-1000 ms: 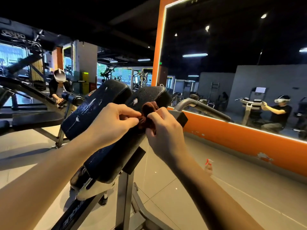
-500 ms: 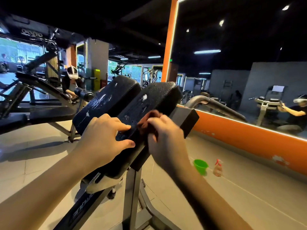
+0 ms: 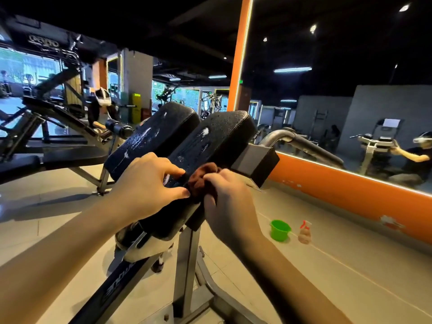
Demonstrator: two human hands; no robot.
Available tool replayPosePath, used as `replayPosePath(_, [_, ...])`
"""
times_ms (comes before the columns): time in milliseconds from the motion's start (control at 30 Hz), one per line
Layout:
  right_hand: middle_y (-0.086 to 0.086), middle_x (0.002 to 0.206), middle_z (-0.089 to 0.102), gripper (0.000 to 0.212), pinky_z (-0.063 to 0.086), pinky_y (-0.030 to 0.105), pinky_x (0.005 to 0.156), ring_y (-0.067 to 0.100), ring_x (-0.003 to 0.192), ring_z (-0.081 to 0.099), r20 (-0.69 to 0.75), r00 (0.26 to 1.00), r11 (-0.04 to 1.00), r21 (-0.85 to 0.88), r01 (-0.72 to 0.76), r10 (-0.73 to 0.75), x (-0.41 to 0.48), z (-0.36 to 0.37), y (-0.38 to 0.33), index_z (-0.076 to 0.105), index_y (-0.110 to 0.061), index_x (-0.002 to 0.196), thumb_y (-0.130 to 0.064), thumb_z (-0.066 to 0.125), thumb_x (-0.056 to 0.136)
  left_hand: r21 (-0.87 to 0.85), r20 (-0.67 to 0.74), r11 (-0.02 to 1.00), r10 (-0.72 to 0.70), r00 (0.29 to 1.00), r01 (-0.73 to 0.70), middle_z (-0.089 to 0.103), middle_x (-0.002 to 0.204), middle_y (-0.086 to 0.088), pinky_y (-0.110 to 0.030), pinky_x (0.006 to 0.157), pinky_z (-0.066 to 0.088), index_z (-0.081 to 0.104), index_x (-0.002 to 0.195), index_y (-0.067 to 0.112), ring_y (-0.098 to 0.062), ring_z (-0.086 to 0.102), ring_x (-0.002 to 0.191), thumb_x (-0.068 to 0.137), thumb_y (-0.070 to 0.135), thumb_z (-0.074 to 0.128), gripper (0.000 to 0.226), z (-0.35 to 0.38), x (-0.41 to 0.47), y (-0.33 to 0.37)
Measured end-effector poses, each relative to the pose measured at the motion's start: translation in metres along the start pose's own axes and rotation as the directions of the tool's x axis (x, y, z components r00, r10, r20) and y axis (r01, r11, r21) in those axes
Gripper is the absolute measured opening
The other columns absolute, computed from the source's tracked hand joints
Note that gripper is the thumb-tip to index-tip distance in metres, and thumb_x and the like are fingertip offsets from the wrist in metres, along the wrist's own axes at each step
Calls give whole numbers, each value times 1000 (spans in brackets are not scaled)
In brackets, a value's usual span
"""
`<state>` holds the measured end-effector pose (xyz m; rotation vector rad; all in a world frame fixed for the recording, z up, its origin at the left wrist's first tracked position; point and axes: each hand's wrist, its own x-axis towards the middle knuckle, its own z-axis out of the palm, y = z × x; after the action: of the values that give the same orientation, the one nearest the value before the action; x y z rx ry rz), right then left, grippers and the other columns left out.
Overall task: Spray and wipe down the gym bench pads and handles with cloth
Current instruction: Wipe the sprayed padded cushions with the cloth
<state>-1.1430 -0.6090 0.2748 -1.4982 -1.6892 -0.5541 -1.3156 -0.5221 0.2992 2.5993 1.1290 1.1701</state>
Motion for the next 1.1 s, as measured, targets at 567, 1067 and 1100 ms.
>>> replayPosePath(567, [-2, 105, 66, 19, 40, 8, 75, 2, 86, 46, -64, 994, 993, 85, -78, 83, -29, 31, -8, 70, -17, 108, -12, 71, 90, 35, -83, 978, -200, 976, 204, 54, 81, 15, -42, 91, 42, 65, 68, 32, -16, 47, 93, 74, 56, 81, 30, -5, -34, -2])
replayPosePath(1067, [-2, 113, 62, 34, 36, -1, 81, 0, 95, 47, -101, 990, 975, 206, -81, 104, -51, 49, -19, 67, -17, 123, -11, 73, 90, -128, -44, 960, -255, 966, 248, 68, 103, 12, -45, 93, 49, 68, 70, 33, -13, 57, 103, 79, 29, 84, 18, -6, -73, -12])
replayPosePath(1100, [-4, 114, 62, 35, 38, 0, 79, 3, 96, 51, -24, 996, 970, 230, -80, 87, -68, 58, -21, 67, -19, 123, -13, 74, 90, -146, -55, 958, -257, 965, 247, 69, 102, 14, -45, 94, 49, 69, 70, 32, -12, 57, 105, 79, 27, 83, 18, -4, -77, -12])
